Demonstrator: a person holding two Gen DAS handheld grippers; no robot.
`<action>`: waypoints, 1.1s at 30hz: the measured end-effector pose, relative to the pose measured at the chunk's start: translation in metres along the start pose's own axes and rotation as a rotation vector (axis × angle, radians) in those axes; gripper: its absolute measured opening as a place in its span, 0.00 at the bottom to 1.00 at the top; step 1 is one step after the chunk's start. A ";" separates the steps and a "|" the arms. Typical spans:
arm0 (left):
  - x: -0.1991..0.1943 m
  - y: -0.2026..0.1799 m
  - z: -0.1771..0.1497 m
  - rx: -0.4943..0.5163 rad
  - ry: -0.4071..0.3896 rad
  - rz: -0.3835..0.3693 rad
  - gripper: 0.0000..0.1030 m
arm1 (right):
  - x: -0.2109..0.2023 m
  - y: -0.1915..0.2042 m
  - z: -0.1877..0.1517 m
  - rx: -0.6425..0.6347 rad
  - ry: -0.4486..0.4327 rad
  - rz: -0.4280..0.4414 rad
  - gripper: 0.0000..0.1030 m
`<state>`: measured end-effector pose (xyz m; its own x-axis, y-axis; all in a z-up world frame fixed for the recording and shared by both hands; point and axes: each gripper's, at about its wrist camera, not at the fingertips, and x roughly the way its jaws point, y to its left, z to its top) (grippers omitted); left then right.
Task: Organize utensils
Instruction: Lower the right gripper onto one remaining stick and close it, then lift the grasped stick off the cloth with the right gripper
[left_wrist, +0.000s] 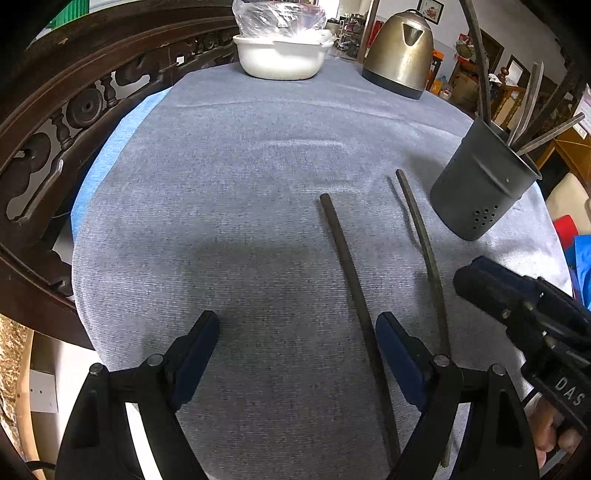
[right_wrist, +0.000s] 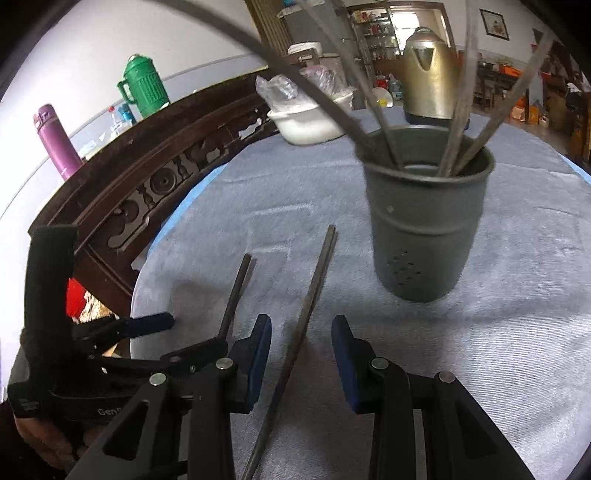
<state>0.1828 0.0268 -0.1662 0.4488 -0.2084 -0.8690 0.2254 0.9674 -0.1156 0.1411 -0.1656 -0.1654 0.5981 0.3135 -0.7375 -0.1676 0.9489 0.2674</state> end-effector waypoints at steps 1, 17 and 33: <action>-0.001 0.003 -0.001 -0.002 -0.002 -0.004 0.85 | 0.001 0.001 -0.001 -0.001 0.007 0.005 0.36; -0.004 0.018 -0.001 -0.034 0.000 -0.004 0.85 | 0.009 0.002 -0.019 -0.058 0.088 -0.023 0.08; -0.004 0.010 0.006 -0.055 0.027 -0.049 0.78 | -0.014 -0.021 -0.028 -0.002 0.187 -0.009 0.11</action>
<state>0.1883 0.0365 -0.1614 0.4143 -0.2527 -0.8744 0.1985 0.9626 -0.1842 0.1144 -0.1888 -0.1780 0.4437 0.3058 -0.8424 -0.1642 0.9518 0.2590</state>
